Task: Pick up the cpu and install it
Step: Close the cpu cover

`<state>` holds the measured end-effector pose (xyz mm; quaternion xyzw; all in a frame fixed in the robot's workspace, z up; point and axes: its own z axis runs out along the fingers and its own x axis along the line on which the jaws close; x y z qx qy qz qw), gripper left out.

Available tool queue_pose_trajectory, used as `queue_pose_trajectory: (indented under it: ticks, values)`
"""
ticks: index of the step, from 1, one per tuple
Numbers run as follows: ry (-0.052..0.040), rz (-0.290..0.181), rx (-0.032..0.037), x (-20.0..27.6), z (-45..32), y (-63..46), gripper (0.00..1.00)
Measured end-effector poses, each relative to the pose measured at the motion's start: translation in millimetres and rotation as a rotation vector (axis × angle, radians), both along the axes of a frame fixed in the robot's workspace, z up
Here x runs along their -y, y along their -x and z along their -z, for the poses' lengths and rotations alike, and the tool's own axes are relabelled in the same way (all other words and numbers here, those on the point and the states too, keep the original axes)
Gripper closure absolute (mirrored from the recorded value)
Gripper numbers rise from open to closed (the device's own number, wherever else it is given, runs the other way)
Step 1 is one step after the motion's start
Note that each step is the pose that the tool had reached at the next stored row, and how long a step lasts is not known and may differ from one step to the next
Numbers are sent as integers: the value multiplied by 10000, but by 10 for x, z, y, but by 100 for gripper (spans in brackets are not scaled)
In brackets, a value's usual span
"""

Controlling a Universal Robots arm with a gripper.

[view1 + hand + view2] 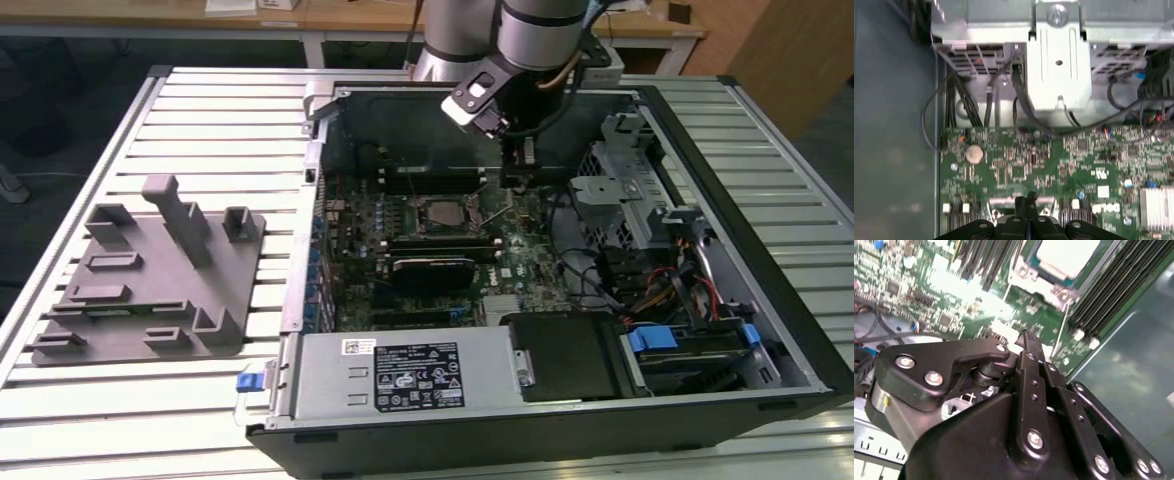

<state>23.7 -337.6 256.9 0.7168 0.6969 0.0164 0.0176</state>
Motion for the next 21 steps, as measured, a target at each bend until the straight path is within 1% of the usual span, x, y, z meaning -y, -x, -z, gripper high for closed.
queue_pose_trajectory:
  ticks: [4, 8, 10, 14, 16, 18, 21]
  values:
    - [2, 0, -60, 0, -1, -127, 89]
    - [5, -1, -117, 0, 1, -199, 89]
    - [17, 0, -158, 0, 8, -225, 89]
    - [55, 5, -264, 0, 31, -274, 89]
    - [60, 8, -308, 0, 54, -292, 89]
    - [60, 8, -335, 0, 87, -296, 89]
    - [65, 11, -354, 0, 131, -296, 89]
